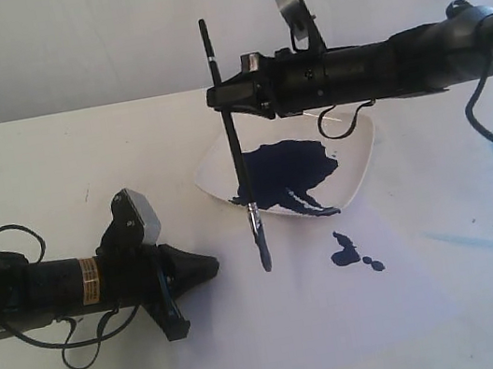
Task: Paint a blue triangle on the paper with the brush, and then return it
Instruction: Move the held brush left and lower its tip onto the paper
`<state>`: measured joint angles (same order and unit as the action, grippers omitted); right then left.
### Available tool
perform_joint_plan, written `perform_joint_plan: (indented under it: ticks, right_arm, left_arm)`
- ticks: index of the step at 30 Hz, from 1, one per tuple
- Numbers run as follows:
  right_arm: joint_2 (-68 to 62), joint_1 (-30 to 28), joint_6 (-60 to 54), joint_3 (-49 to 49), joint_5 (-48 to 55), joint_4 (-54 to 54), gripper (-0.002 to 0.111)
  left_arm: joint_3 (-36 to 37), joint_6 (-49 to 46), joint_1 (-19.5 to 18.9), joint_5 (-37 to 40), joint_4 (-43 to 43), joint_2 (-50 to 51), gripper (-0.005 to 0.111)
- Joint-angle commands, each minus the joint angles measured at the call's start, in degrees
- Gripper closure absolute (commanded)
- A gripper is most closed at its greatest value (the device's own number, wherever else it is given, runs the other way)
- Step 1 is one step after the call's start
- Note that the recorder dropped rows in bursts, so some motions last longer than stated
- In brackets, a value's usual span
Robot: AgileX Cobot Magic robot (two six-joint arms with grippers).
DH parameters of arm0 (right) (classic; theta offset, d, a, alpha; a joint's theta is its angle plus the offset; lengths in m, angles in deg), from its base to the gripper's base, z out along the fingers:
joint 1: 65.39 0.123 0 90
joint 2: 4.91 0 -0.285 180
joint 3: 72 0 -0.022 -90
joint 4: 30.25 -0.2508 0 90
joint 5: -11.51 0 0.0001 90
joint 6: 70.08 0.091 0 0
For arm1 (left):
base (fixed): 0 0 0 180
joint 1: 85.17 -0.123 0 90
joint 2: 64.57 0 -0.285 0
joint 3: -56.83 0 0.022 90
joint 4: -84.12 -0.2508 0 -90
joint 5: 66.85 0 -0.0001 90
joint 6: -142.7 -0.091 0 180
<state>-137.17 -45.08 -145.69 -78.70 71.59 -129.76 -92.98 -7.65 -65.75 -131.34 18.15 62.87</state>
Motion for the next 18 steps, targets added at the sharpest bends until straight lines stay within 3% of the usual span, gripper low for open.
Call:
perform_joint_plan:
  ticks: [1, 18]
  right_arm:
    - [0.6, 2.1, -2.9, 0.0, 1.1, 0.5, 0.108]
    - [-0.2, 7.6, -8.7, 0.0, 2.1, 1.7, 0.108]
  left_arm:
    - [0.3, 0.1, 0.0, 1.2, -1.2, -0.2, 0.107]
    - [0.3, 0.1, 0.0, 1.0, -1.2, -0.2, 0.107]
